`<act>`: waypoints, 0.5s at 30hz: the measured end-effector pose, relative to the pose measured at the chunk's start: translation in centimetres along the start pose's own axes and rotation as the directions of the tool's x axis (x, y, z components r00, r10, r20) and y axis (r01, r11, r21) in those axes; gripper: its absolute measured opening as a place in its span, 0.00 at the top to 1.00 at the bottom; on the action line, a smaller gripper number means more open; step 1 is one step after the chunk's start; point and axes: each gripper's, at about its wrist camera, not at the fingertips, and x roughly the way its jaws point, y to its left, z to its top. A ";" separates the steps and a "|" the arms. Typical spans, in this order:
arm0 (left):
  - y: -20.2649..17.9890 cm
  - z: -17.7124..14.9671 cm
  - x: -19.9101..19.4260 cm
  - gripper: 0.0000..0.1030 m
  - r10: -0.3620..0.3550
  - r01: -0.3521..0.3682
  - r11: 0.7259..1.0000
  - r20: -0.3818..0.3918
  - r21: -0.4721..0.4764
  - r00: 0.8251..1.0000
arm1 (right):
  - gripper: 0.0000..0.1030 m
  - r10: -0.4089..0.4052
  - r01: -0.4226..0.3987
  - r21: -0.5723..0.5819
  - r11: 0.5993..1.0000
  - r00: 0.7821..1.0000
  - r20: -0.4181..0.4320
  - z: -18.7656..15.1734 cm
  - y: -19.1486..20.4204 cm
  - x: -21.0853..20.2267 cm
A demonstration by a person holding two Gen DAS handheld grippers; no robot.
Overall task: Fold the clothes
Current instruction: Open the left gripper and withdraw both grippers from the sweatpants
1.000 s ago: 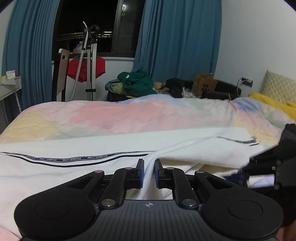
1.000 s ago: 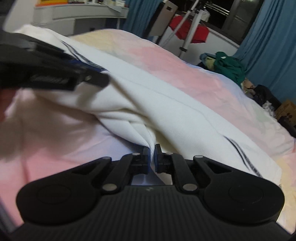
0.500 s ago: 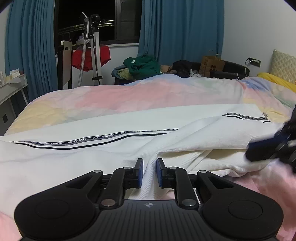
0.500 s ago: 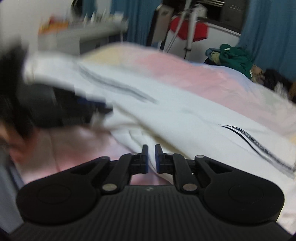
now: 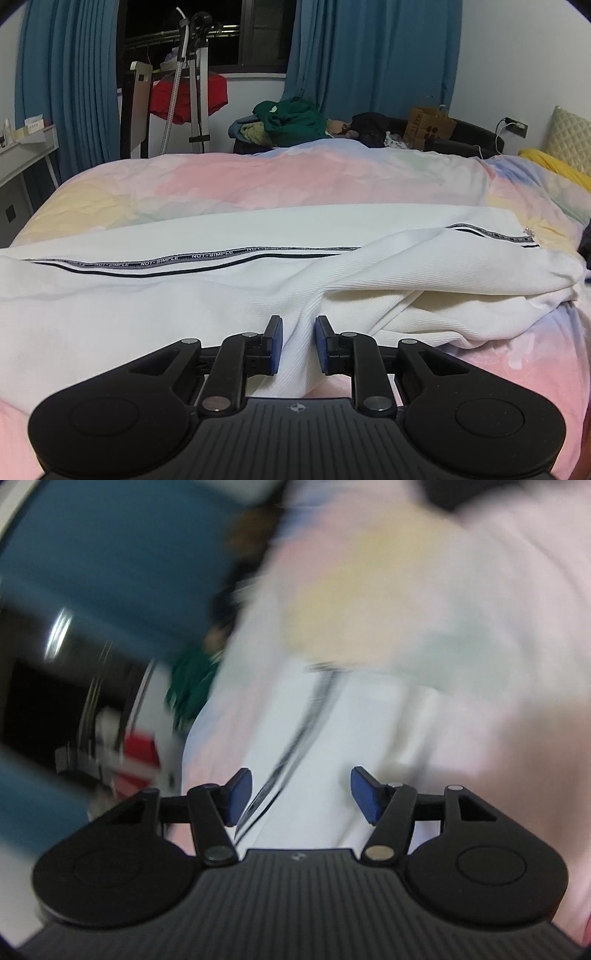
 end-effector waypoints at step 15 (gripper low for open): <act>-0.3 0.3 0.0 0.84 -0.010 0.009 0.999 0.028 0.054 1.000 | 0.41 0.010 0.015 0.227 0.974 0.994 -0.111 1.3 -2.5 7.6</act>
